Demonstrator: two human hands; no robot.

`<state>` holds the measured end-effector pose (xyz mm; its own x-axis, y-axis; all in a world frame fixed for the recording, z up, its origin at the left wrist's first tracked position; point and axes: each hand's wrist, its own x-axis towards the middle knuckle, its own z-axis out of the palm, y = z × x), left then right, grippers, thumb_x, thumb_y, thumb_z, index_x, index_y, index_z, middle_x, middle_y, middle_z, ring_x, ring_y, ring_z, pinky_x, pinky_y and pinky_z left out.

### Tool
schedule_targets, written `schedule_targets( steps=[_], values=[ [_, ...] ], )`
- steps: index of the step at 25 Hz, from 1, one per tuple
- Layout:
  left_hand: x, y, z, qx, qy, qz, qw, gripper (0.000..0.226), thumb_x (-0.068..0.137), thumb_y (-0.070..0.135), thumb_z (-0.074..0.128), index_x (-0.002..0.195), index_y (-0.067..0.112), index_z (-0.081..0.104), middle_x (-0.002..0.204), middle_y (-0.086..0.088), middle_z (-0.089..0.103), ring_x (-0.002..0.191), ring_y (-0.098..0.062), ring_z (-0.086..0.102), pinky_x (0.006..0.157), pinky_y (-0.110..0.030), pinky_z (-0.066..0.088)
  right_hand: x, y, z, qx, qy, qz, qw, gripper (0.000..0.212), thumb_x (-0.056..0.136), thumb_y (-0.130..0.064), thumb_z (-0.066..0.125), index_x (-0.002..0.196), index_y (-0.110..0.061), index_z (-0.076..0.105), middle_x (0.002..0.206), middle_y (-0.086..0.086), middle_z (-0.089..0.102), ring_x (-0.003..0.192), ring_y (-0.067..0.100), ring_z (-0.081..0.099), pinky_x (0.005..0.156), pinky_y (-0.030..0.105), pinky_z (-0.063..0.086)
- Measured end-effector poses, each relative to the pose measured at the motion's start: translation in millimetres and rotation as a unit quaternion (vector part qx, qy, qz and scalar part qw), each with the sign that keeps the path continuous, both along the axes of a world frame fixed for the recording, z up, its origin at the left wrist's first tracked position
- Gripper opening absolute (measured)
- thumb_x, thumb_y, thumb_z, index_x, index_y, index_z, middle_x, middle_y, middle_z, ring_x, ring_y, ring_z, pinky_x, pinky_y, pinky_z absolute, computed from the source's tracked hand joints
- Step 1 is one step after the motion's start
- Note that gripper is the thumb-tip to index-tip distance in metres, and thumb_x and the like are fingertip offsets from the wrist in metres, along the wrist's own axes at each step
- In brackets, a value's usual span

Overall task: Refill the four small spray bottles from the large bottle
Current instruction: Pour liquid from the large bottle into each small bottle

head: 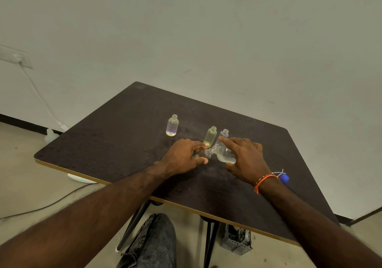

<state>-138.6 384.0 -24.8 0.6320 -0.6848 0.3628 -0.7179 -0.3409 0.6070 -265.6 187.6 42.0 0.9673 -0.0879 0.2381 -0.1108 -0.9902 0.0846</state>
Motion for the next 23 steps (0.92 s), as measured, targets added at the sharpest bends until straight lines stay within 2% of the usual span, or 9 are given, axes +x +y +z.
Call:
schedule_targets(
  steps=[7, 13, 23],
  values=[
    [-1.7, -0.5, 1.4, -0.001, 0.007, 0.003, 1.0, 0.057, 0.088, 0.045, 0.08, 0.138, 0.021, 0.065, 0.125, -0.001, 0.075, 0.111, -0.011, 0.071, 0.093, -0.023, 0.051, -0.9, 1.1, 1.7, -0.006, -0.002, 0.001, 1.0, 0.083, 0.081, -0.04, 0.072, 0.153, -0.039, 0.031, 0.148, -0.008, 0.047, 0.132, 0.021, 0.04, 0.102, 0.045, 0.027],
    [-1.6, 0.2, 1.2, 0.0, 0.008, 0.003, 1.0, 0.058, 0.088, 0.045, 0.08, 0.139, 0.022, 0.064, 0.123, 0.0, 0.075, 0.109, -0.012, 0.071, 0.097, -0.03, 0.056, -0.6, 1.4, 1.8, -0.006, -0.004, 0.005, 1.0, 0.083, 0.081, -0.041, 0.072, 0.153, -0.038, 0.031, 0.147, -0.007, 0.048, 0.131, 0.022, 0.041, 0.102, 0.046, 0.028],
    [-0.6, 0.0, 0.1, -0.006, 0.005, 0.003, 1.0, 0.057, 0.088, 0.045, 0.08, 0.138, 0.022, 0.065, 0.124, 0.001, 0.075, 0.109, -0.01, 0.071, 0.095, -0.026, 0.053, 0.7, 2.2, 2.2, -0.004, 0.0, 0.004, 1.0, 0.083, 0.081, -0.04, 0.073, 0.153, -0.038, 0.031, 0.148, -0.007, 0.048, 0.133, 0.022, 0.041, 0.105, 0.049, 0.029]
  ],
)
